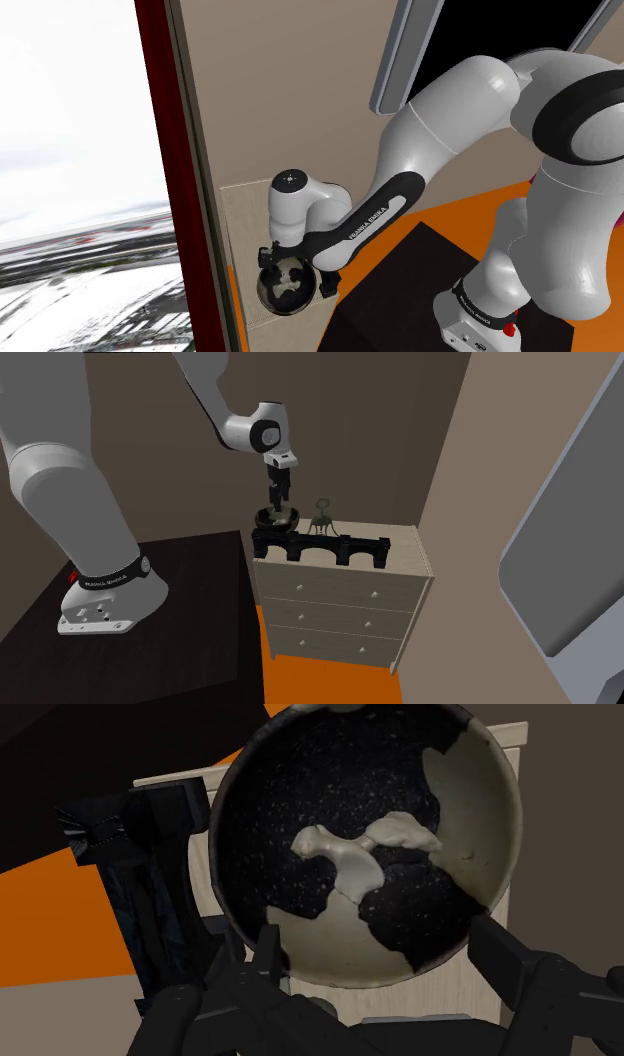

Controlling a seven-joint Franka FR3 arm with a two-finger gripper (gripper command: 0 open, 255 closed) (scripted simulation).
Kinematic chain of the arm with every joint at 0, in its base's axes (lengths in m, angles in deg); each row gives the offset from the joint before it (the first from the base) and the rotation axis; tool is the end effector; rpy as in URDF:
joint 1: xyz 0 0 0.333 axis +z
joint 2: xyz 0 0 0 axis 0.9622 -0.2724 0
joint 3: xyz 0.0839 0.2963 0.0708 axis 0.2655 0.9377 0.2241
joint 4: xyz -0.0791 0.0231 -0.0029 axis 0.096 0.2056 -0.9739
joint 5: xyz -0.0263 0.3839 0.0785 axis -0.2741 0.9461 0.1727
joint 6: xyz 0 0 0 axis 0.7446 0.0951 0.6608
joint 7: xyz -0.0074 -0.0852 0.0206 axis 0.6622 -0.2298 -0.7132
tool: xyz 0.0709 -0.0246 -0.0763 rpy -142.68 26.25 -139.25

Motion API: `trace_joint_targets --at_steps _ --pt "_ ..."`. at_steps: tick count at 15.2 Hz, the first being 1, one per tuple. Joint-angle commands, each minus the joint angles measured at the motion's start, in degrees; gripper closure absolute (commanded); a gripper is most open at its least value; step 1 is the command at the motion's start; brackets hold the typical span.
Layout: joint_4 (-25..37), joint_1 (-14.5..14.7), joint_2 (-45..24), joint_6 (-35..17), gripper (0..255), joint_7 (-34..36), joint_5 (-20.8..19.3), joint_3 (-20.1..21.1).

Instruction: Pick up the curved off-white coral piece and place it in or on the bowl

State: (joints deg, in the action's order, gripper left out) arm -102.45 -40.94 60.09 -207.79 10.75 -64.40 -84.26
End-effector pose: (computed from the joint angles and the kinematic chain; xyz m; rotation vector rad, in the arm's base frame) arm 0.4094 0.3124 0.2068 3.0123 -0.6881 0.0381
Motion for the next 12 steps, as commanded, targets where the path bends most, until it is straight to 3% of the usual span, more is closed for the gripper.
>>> trace_joint_targets --at_steps 1,4,12 --pt "-0.01 -0.1 1.76 1.73 0 -0.33 0.46 0.27" --pt "0.38 -0.25 6.38 6.72 0 -1.18 1.69 0.86" --pt "0.38 -0.23 6.38 6.72 0 -1.19 1.7 0.84"
